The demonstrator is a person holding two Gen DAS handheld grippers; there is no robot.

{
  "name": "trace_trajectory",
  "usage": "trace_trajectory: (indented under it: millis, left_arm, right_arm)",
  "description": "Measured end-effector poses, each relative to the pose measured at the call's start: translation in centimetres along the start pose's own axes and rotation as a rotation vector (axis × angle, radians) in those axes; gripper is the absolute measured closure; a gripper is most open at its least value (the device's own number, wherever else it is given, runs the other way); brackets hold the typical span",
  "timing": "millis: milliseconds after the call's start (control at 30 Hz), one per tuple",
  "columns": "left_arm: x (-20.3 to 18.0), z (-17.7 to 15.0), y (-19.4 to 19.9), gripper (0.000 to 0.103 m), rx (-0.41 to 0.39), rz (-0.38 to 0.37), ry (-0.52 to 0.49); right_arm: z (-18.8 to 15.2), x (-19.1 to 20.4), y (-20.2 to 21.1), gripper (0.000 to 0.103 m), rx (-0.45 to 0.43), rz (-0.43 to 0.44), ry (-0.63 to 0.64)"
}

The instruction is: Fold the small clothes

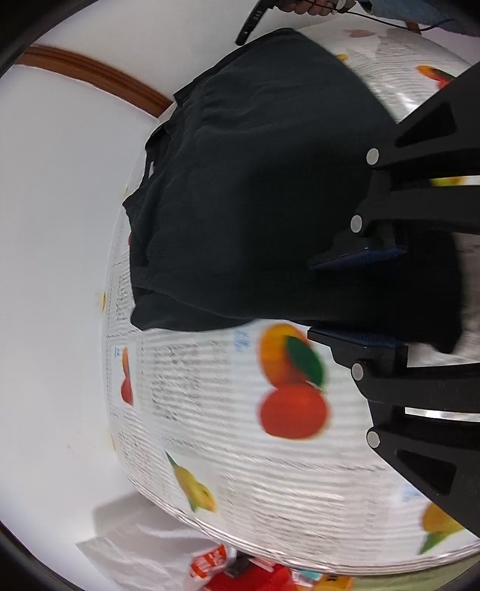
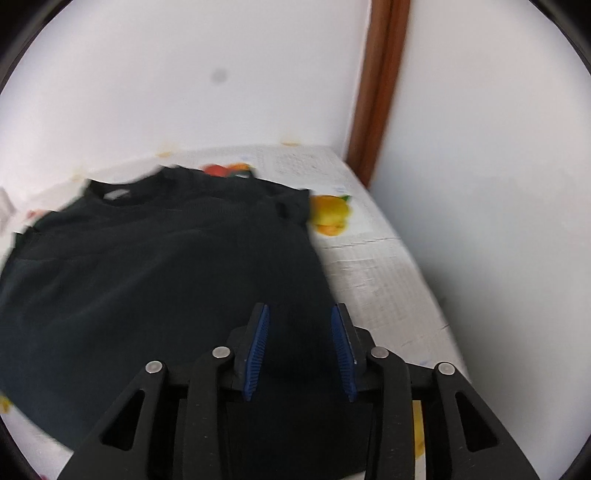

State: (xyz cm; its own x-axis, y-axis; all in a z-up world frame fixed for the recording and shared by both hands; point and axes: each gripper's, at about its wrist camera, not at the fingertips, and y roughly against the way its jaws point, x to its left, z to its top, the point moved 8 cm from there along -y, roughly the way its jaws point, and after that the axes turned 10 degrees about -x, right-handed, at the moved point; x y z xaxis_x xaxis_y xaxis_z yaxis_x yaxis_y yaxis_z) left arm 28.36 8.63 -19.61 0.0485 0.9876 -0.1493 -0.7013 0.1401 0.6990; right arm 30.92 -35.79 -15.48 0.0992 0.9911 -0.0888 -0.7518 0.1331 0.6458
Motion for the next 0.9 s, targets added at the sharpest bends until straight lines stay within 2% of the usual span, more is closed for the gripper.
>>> trace_trajectory:
  millis: [100,233,333,400,467,600,700,800,900]
  left_arm:
    - [0.5,-1.4,2.2,0.067,-0.023,0.000,0.011]
    - [1.6,-3.7,5.2,0.066,-0.039,0.008,0.012]
    - [3.2,-5.3,7.0,0.066,-0.053,0.065,0.008]
    - [4.9,-6.4,7.9,0.059,-0.051,0.133,0.016]
    - [6.1,-7.3,8.7,0.057,-0.054,0.174,0.021]
    - [8.0,-8.7,9.9,0.053,-0.052,0.194,0.032]
    - [9.1,-9.4,10.7,0.049,-0.064,0.198,0.042]
    - [9.8,-9.8,11.0,0.047,-0.073,0.189,0.061]
    - [10.2,-10.1,11.1,0.047,-0.082,0.173,0.077]
  right_arm:
    - [-0.6,4.3,1.6,0.058,-0.004,0.078,0.000]
    - [-2.3,12.3,2.5,0.057,0.013,0.181,0.042]
    - [-3.6,18.3,3.4,0.057,0.004,0.233,0.085]
    - [-4.4,22.3,4.1,0.057,0.008,0.282,0.099]
    - [-5.3,25.4,4.9,0.057,0.013,0.324,0.118]
    - [-7.5,32.0,8.0,0.057,0.019,0.398,0.220]
    - [-9.1,36.3,11.2,0.055,-0.014,0.456,0.340]
    - [-10.6,39.6,13.0,0.046,-0.052,0.471,0.461]
    - [-12.3,42.4,13.4,0.046,-0.050,0.463,0.552]
